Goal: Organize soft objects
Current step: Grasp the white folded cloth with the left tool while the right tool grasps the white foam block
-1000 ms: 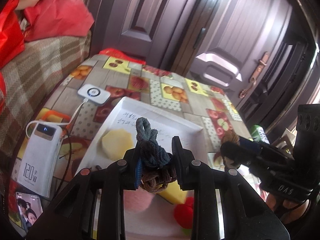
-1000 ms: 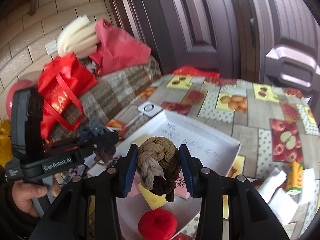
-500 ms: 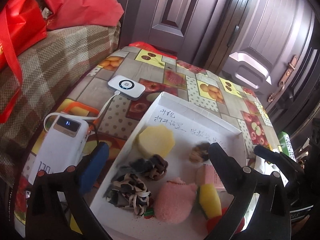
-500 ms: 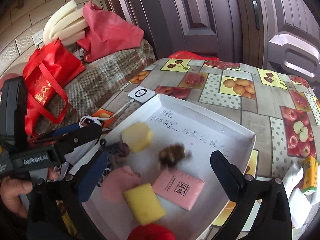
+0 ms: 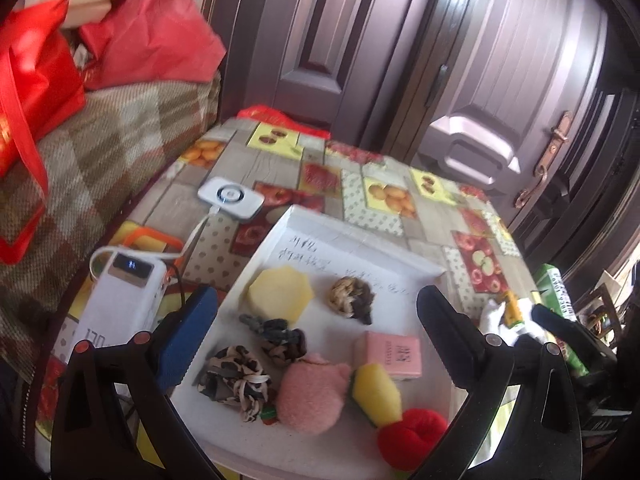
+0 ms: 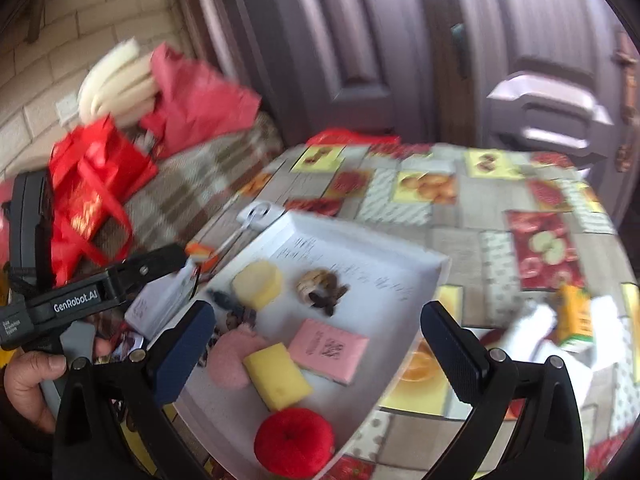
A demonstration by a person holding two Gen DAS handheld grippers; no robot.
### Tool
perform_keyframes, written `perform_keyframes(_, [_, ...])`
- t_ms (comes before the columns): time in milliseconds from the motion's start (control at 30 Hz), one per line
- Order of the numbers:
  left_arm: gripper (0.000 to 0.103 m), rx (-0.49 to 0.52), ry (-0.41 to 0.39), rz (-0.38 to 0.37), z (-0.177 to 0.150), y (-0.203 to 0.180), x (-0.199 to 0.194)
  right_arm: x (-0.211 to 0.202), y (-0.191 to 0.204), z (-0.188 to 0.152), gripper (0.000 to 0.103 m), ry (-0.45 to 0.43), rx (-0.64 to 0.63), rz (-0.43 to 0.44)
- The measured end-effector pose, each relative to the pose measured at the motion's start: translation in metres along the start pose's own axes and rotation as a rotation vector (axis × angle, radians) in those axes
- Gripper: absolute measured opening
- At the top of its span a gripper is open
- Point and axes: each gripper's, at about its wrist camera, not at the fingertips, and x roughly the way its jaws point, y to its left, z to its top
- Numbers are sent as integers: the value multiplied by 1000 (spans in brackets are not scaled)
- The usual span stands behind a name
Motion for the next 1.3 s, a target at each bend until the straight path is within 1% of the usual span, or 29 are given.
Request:
perform_keyframes(133, [101, 14, -53, -22, 8, -12, -25, -55, -19, 3, 103, -142, 46, -96])
perform_keyframes(200, [101, 31, -63, -35, 8, -21, -35, -87, -36, 5, 103, -211, 93, -145])
perform_keyframes(267, [101, 56, -65, -43, 6, -31, -42, -108, -51, 4, 103, -249, 140, -173])
perform_keyframes(333, [101, 84, -66, -61, 2, -42, -49, -125, -66, 2, 103, -256, 206, -201])
perform_keyframes(367, [101, 97, -65, -69, 0, -48, -52, -132, -76, 0, 103, -245, 252, -207])
perform_keyframes(433, [101, 121, -64, -83, -3, -59, -58, -142, -91, -7, 103, -232, 316, -194])
perform_keyframes(467, [101, 132, -64, -88, -5, -63, -60, -146, -98, -11, 103, -233, 339, -206])
perform_keyframes(600, [101, 153, -63, -98, -10, -80, -65, -166, -109, -24, 103, -269, 360, -255])
perform_keyframes(733, [101, 156, -51, -118, -16, -95, -62, -185, -121, -31, 103, -298, 352, -308])
perform_keyframes(900, [101, 187, 15, -151, -31, -130, -43, -205, -145, -34, 103, -307, 346, -332])
perform_keyframes(1033, [100, 225, 88, -203, -44, -167, -19, -209, -172, -39, 103, -268, 328, -350])
perform_keyframes(1133, [100, 259, 130, -207, -49, -193, 5, -195, -190, -44, 103, -185, 270, -343])
perform_keyframes(1267, [100, 268, 182, -216, -48, -211, 30, -145, -203, -57, 103, 16, 95, -289])
perform_keyframes(1300, [100, 281, 194, -216, -47, -215, 36, -132, -203, -60, 103, 49, 59, -274])
